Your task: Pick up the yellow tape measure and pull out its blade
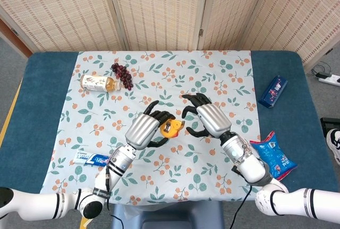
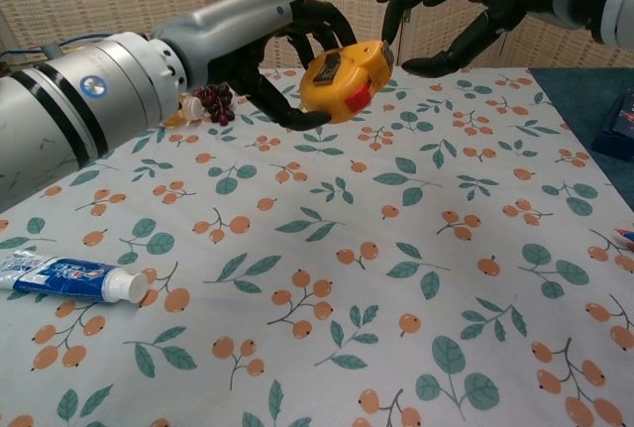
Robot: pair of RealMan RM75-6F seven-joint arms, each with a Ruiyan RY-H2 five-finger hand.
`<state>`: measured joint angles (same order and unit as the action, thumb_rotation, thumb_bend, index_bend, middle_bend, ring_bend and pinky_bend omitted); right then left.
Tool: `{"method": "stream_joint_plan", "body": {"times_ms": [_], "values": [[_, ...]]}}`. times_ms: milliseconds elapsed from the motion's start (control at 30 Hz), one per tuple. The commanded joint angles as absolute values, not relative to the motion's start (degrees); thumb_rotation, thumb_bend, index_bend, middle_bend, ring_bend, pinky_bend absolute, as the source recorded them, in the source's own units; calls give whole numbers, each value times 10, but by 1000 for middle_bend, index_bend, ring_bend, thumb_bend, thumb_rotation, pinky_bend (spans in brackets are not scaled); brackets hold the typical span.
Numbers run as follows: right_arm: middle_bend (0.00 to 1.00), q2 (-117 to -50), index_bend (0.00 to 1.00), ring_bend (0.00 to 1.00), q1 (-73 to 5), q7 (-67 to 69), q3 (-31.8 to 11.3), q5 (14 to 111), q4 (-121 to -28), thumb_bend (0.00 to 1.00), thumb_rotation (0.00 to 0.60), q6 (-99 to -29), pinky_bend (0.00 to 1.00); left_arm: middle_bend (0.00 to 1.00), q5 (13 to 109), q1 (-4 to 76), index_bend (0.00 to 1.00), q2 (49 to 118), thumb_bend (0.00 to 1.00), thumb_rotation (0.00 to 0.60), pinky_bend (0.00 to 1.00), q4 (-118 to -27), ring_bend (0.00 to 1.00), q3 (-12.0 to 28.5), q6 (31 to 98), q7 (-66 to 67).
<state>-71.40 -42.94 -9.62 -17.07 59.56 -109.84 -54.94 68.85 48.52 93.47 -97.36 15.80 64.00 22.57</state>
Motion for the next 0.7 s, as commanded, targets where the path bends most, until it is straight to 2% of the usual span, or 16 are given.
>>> {"method": "stream_joint_plan", "body": {"times_ms": [33, 467, 700], "values": [[115, -714, 461, 96, -432, -95, -169, 594, -1098, 374, 600, -548, 25, 546, 686, 487, 619, 936, 379, 600, 95, -972, 470, 158, 638, 229], [128, -712, 489, 105, -439, -84, -156, 583, -1091, 374, 600, -536, 25, 546, 673, 492, 619, 943, 378, 600, 95, -963, 471, 159, 638, 233], [147, -712, 541, 113, -437, -69, -154, 587, -1083, 374, 600, -538, 26, 546, 670, 493, 619, 945, 379, 600, 95, -959, 471, 157, 637, 235]]}}
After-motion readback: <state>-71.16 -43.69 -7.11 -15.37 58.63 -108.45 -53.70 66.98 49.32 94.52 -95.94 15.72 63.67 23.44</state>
